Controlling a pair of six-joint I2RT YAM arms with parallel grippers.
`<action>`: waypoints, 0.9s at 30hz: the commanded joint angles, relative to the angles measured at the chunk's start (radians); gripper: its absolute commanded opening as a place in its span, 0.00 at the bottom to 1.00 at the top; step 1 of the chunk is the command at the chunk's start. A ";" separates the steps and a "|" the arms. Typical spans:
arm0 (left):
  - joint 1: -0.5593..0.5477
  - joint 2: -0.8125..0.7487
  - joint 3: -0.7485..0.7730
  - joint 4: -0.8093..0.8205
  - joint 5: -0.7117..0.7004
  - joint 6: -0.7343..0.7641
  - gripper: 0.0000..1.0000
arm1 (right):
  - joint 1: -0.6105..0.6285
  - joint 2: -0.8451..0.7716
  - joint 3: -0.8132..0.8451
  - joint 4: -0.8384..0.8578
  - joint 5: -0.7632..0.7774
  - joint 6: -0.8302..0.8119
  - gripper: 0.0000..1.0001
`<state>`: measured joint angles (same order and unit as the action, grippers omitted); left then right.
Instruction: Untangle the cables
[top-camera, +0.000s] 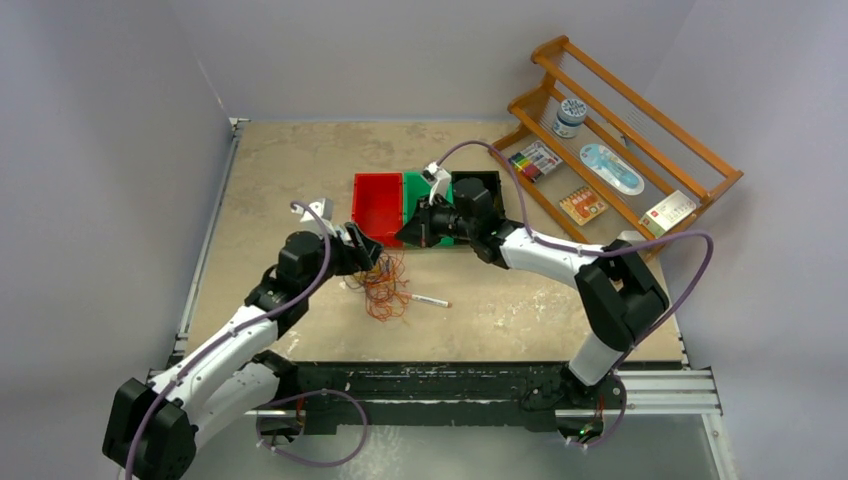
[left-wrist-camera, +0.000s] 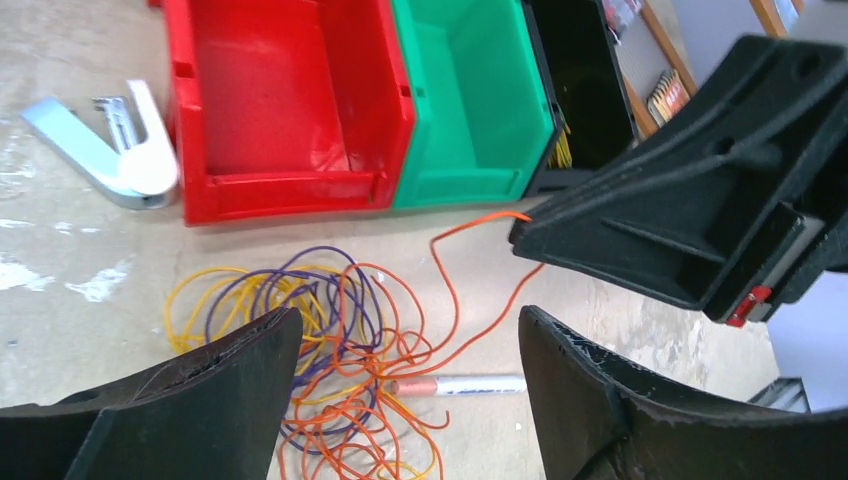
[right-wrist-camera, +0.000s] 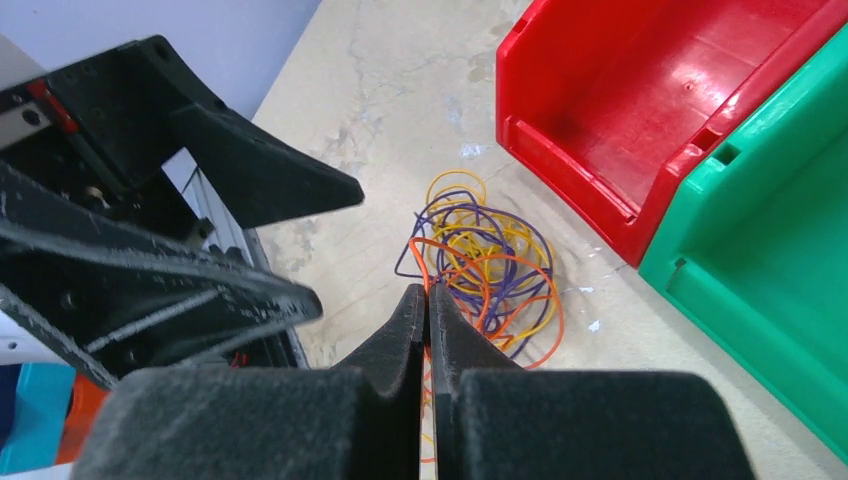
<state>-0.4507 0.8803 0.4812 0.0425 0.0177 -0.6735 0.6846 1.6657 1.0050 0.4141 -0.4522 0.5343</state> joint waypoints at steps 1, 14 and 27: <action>-0.063 0.007 -0.029 0.152 -0.046 0.045 0.78 | -0.003 0.016 0.021 0.051 -0.070 0.050 0.00; -0.262 0.193 -0.056 0.330 -0.205 0.224 0.75 | -0.030 0.042 0.056 0.014 -0.125 0.064 0.00; -0.276 0.374 -0.070 0.490 -0.184 0.290 0.61 | -0.051 0.037 0.058 0.004 -0.168 0.087 0.00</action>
<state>-0.7216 1.2041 0.4171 0.4061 -0.1612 -0.4137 0.6418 1.7214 1.0187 0.4004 -0.5758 0.6044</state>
